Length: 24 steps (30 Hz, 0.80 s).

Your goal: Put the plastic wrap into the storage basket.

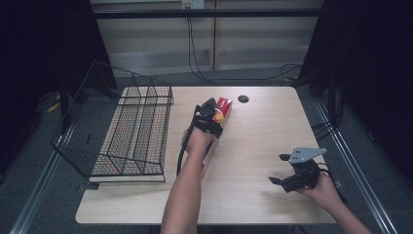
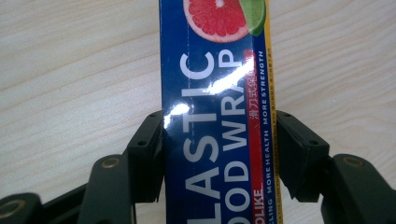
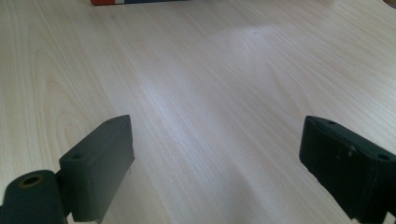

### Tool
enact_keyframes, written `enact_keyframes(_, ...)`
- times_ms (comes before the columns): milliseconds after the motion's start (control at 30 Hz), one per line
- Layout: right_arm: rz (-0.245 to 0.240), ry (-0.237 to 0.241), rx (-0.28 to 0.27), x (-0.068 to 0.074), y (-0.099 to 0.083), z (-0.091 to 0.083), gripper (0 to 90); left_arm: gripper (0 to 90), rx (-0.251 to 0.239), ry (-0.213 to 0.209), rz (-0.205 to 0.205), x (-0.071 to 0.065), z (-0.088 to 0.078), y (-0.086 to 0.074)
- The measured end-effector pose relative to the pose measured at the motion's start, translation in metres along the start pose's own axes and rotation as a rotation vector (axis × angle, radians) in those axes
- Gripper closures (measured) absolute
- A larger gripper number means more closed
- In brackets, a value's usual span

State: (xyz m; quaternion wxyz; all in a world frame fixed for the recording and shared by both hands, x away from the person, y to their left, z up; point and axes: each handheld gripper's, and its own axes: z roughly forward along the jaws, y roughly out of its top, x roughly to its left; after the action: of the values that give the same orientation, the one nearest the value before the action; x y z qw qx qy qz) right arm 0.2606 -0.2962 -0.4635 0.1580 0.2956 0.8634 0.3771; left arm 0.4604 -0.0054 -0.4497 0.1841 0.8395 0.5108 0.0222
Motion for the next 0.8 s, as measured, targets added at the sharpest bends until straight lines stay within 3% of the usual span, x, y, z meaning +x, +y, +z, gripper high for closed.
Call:
enact_keyframes(133,-0.003,0.003,0.002,0.0005,0.0,0.0008,10.2,42.7,0.017,0.005,-0.007,-0.0013,0.0007,0.0031)
enact_keyframes(200,-0.001,0.002,0.001,0.0004,0.0001,0.0005,10.2,42.6,0.035,0.008,0.012,-0.0006,0.0001,0.0046)
enact_keyframes(533,0.002,0.01,-0.009,-0.0005,0.0002,-0.0006,10.2,44.2,0.031,0.007,0.009,0.0004,0.0006,0.0061)
enact_keyframes(667,0.004,-0.001,-0.017,-0.0012,0.0001,-0.0027,10.2,45.5,0.057,0.022,0.018,-0.0016,-0.0016,0.0068)
enact_keyframes(800,-0.006,0.002,-0.021,-0.0018,-0.0001,-0.0034,9.8,45.5,0.067,0.007,0.009,-0.0019,-0.0078,0.0081)
